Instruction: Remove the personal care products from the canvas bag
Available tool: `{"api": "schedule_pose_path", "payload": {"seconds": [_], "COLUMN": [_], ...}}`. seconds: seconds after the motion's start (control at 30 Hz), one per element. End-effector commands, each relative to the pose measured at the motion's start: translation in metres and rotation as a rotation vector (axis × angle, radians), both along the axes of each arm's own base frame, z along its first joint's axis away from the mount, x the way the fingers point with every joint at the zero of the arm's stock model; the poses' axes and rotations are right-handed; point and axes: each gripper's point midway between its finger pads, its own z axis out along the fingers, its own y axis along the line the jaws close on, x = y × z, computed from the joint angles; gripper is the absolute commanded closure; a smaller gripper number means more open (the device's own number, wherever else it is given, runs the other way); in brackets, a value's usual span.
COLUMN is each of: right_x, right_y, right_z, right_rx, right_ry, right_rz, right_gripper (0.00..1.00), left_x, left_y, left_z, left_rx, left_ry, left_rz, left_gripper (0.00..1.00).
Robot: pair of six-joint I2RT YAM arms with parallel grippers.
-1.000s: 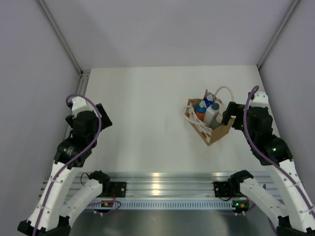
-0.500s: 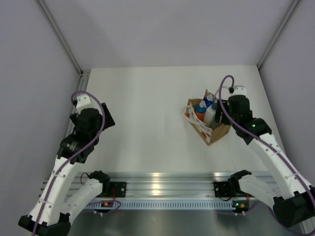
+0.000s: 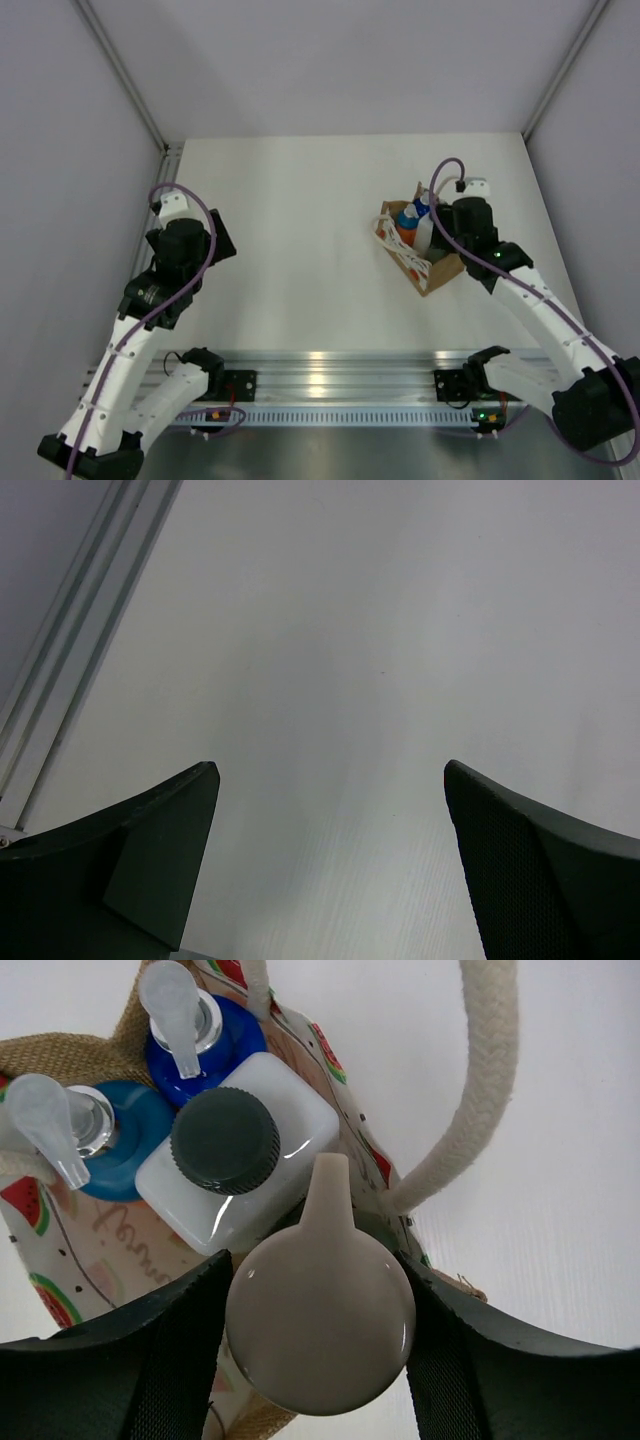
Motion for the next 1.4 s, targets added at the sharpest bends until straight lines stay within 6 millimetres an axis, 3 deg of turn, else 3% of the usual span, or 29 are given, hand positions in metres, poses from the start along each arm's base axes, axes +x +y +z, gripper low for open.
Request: {"api": "schedule_pose_path", "payload": {"seconds": [0.0, 0.33, 0.97, 1.1, 1.33, 1.37], "right_x": [0.016, 0.021, 0.021, 0.022, 0.026, 0.026], "right_y": [0.003, 0.003, -0.002, -0.002, 0.008, 0.007], "right_z": [0.024, 0.007, 0.027, 0.026, 0.021, 0.022], "right_rx": [0.041, 0.043, 0.045, 0.039, 0.044, 0.051], "right_ry": [-0.157, -0.194, -0.323, -0.333, -0.311, -0.318], "right_rz": [-0.029, -0.033, -0.029, -0.024, 0.026, 0.015], "right_gripper": [0.37, 0.45, 0.50, 0.60, 1.00, 1.00], "left_x": [0.004, 0.005, 0.007, 0.007, 0.007, 0.007], "left_y": [-0.002, -0.003, -0.008, -0.009, -0.010, -0.010], "left_z": [0.006, 0.005, 0.003, 0.002, 0.002, 0.002], "left_rx": [-0.015, -0.017, -0.022, -0.025, -0.025, -0.025], "left_ry": [-0.028, -0.020, -0.010, -0.008, -0.006, -0.008], "left_rz": [-0.001, -0.007, -0.032, -0.034, -0.041, -0.041], "left_gripper": [0.02, 0.02, 0.02, 0.02, 0.02, 0.02]}}
